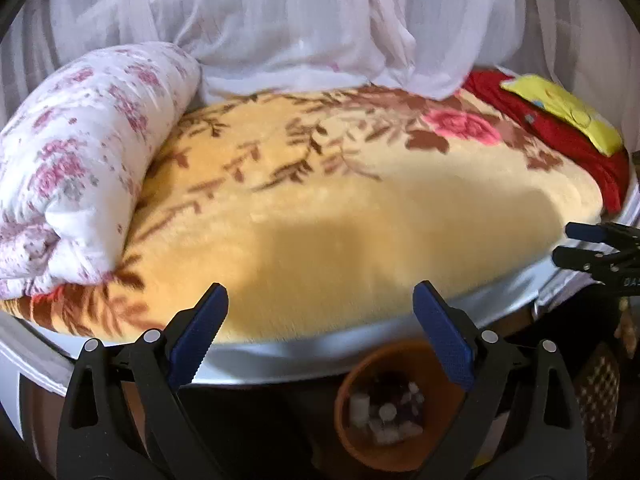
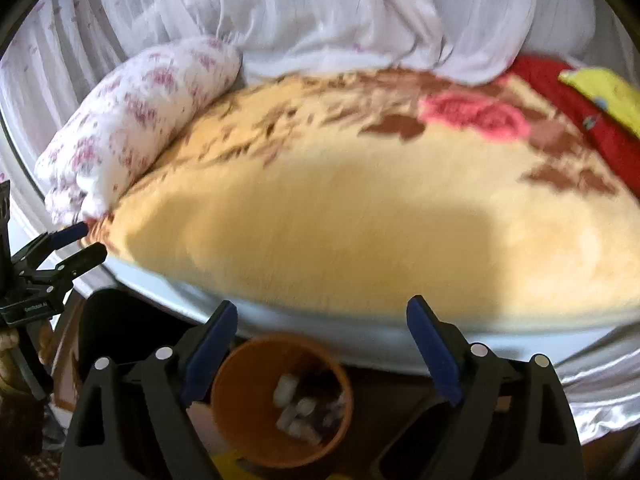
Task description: Collect trash
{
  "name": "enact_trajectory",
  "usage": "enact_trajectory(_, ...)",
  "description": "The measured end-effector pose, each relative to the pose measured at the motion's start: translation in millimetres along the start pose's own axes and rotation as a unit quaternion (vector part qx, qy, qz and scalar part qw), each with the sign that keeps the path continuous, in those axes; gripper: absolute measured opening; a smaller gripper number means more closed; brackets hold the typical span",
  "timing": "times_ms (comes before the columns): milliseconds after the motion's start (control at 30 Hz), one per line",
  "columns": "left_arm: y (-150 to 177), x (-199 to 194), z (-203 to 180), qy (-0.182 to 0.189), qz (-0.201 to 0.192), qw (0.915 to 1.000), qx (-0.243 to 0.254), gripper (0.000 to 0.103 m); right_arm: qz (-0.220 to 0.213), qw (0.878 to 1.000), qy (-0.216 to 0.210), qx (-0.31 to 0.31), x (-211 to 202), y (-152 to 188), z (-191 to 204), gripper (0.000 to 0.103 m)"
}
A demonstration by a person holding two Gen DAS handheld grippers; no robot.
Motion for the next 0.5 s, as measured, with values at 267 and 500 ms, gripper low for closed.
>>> enact_trajectory(267, -23.7, 12.6, -5.5, 0.008, -0.030, 0.9994, -0.016, 0.091, -0.061, 0.998, 0.021, 0.002, -4.3, -39.8, -4.8, 0.092)
enact_trajectory(500, -49.9, 32.8, -4.4, 0.016, -0.050, 0.9983, -0.026, 0.091, -0.098, 0.994, 0.038, 0.008, 14.2, -73.3, -10.1, 0.097)
Point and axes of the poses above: each gripper's, at about its wrist camera, not at the fingertips, and x roughly the way its jaws point, z to its left, y to its underside, the point moved 2 cm from there along x, roughly the way its jaws point, and after that the axes turned 13 degrees about y, right-handed, at the moved point
